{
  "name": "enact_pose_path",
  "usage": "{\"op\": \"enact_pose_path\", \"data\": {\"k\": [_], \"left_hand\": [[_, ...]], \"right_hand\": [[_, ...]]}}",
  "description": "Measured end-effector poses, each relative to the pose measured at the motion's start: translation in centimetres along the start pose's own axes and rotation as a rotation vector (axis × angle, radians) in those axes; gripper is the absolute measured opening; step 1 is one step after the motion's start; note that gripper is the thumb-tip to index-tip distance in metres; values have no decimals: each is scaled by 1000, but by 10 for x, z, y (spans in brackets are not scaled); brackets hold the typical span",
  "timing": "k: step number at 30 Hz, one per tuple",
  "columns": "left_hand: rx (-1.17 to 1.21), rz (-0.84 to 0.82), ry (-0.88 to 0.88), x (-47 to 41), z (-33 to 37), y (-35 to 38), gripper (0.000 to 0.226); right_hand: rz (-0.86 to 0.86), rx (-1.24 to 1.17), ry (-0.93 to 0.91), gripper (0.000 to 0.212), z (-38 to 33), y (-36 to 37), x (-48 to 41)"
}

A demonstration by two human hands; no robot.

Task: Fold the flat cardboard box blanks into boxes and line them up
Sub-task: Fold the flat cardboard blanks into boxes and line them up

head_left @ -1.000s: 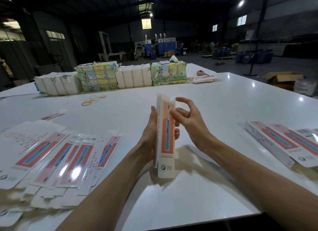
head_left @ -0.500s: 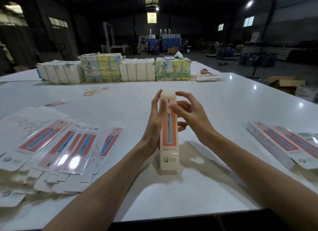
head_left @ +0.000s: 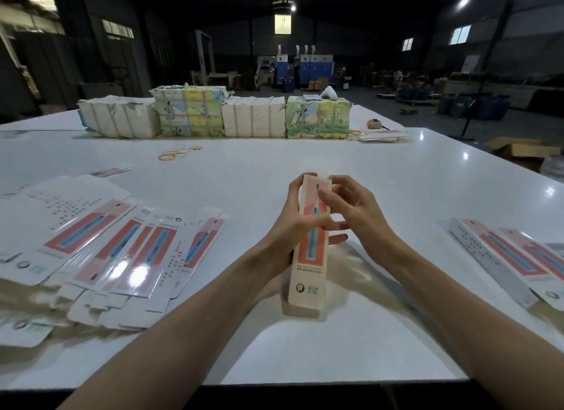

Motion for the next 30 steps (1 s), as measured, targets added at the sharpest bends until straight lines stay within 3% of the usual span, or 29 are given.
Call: {"op": "enact_pose_path", "data": {"k": [7, 13, 23, 30], "left_hand": [[-179, 55, -44, 5, -4, -4, 83], [-280, -56, -52, 4, -6, 6, 84], [-195, -101, -81, 1, -13, 8, 87], [-229, -87, -49, -1, -9, 4, 90]], "right_hand": [[-2, 85, -84, 20, 1, 0, -1], [150, -76, 52, 25, 16, -20, -10], [93, -5, -58, 23, 0, -25, -10], [-7, -260, 109, 34, 1, -19, -11]]}}
Point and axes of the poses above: each hand's wrist, its own x-axis away from the middle knuckle, its own y-axis out of the palm, z = x × y, the point moved 7 cm from there along -x, towards the middle knuckle, and after that the axes turned 2 degrees about x, right-handed, at the moved point
